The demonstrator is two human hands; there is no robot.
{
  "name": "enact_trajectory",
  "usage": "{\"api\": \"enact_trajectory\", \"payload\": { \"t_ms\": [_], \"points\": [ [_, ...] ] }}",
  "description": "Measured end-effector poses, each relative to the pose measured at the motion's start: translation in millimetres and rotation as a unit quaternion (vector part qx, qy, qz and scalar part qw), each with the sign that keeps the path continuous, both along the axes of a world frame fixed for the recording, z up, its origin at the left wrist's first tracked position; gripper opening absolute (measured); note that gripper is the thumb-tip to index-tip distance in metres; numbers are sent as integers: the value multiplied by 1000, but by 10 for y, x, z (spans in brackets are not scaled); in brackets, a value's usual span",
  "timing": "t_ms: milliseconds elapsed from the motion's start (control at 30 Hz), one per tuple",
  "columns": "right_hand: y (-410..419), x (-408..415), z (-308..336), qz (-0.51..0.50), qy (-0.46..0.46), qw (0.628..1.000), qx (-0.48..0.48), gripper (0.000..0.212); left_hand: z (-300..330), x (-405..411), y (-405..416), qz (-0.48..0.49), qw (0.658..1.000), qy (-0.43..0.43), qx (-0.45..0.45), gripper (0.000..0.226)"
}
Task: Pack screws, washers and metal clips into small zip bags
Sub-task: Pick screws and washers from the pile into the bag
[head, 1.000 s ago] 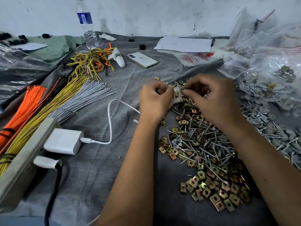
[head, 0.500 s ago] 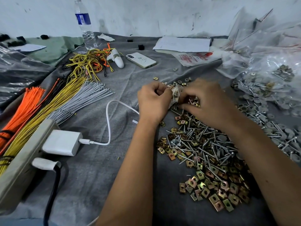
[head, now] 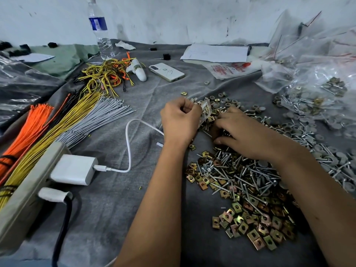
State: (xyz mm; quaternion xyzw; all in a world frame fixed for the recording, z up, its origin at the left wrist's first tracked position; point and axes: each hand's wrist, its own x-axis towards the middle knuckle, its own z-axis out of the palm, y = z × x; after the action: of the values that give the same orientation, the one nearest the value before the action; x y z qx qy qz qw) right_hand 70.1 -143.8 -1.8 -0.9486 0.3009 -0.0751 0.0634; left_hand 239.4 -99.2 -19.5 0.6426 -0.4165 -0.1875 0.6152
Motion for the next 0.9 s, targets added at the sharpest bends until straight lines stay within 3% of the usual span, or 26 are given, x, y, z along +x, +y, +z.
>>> {"api": "enact_trajectory", "payload": {
  "t_ms": [200,333,500,733,900],
  "points": [
    [13,-202,57,-57,-214,974,48,11,16,-31,9,-52,998,-27,-5,28],
    [-26,-282,49,-91,-248,963,56,25,24,-58,23,-68,997,-29,-11,23],
    [0,-265,64,-86,-337,936,52,26,21,-91,27,-85,996,-31,-7,19],
    [27,-196,36,-42,-340,939,33,11,2,-155,25,-128,991,-46,2,19],
    [11,-220,33,-44,-356,933,36,12,-3,-153,30,-123,991,-47,1,18]
  ]
}}
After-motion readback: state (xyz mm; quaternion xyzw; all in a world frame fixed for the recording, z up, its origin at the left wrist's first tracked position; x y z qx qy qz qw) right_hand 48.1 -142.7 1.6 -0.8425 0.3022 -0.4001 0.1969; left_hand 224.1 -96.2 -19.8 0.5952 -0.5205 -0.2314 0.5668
